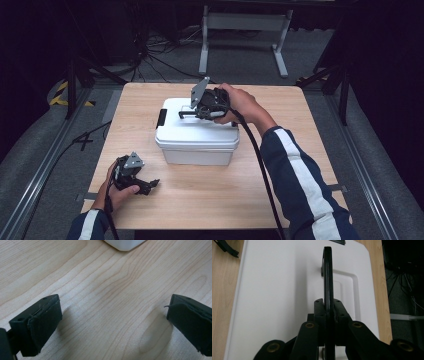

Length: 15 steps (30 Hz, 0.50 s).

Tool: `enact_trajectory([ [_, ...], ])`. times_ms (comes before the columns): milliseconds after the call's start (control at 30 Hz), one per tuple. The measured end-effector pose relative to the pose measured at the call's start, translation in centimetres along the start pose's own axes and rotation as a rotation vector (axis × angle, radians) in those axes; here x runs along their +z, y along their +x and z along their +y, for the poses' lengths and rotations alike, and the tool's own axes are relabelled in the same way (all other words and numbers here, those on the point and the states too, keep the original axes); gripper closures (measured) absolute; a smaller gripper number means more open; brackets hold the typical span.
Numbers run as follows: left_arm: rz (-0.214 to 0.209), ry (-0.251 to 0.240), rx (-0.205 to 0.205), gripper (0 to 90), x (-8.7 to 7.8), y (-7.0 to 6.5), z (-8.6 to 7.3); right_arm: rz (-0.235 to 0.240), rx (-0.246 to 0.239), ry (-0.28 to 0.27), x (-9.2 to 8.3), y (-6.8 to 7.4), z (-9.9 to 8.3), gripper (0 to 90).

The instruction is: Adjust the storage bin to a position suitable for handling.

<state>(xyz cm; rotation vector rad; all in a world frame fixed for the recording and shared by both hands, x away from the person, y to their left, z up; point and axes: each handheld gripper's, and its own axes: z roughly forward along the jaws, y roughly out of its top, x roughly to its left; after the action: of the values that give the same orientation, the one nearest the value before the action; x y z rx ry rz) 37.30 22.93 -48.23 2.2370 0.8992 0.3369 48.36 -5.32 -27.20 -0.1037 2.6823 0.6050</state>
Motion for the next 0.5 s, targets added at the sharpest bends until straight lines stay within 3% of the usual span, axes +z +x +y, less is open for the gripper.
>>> enact_trajectory([
  [367, -0.006, 0.004, 0.0, 0.2, 0.0, 0.0, 0.0, -0.009, -0.007, -0.056, -1.5, 0.2, -0.3, 84.5],
  [500, 0.0, 0.0, 0.007, 0.2, 0.0, 0.1, 0.0, -0.007, -0.008, -0.053, -1.8, 0.5, -0.4, 84.4],
])
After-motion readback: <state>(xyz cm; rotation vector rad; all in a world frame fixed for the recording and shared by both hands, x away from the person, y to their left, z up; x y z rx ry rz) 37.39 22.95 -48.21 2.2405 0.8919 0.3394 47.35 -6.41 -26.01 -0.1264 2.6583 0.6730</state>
